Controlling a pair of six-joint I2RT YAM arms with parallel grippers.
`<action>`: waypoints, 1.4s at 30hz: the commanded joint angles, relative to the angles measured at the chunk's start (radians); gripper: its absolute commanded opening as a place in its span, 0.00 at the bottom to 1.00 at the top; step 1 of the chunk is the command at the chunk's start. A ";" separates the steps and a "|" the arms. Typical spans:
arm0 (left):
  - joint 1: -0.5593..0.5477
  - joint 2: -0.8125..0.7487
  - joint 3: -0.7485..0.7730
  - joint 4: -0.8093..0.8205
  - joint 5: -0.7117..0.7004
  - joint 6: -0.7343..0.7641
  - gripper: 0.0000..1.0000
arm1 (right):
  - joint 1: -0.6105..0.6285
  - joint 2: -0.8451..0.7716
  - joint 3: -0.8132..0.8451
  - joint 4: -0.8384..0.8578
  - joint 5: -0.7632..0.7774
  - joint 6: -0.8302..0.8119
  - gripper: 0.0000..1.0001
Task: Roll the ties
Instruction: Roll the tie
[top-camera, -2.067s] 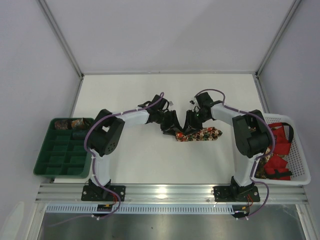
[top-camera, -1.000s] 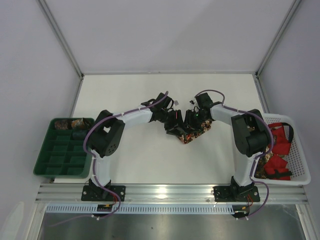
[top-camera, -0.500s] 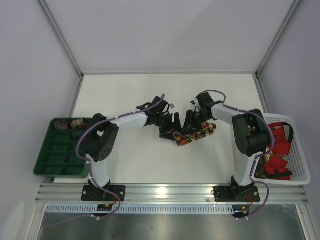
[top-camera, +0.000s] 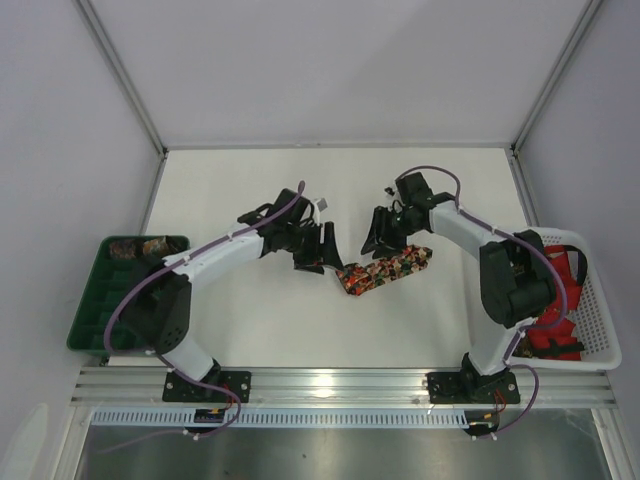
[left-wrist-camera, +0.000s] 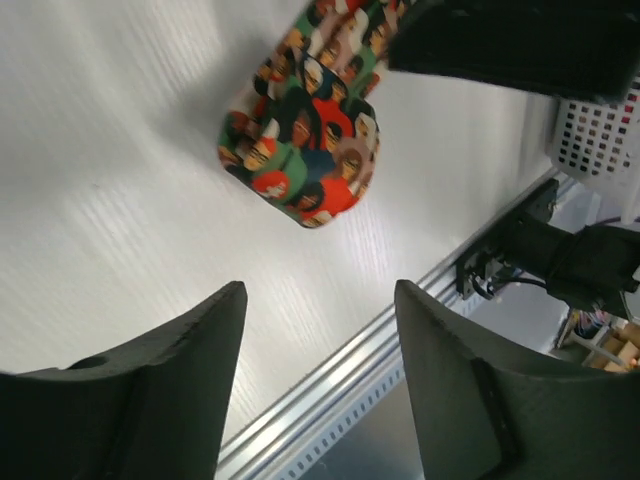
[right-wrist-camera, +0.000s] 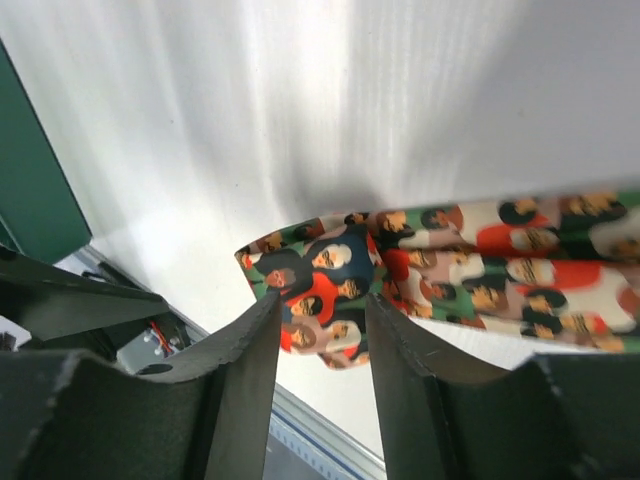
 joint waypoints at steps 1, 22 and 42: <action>0.058 0.014 0.052 -0.024 -0.018 0.039 0.65 | 0.001 -0.092 0.030 -0.091 0.144 0.035 0.46; 0.058 0.469 0.401 -0.072 0.014 0.143 0.25 | 0.470 -0.356 -0.528 0.101 0.825 0.736 0.00; -0.034 0.519 0.460 -0.204 0.002 0.152 0.26 | 0.468 -0.175 -0.419 0.257 0.827 0.934 0.00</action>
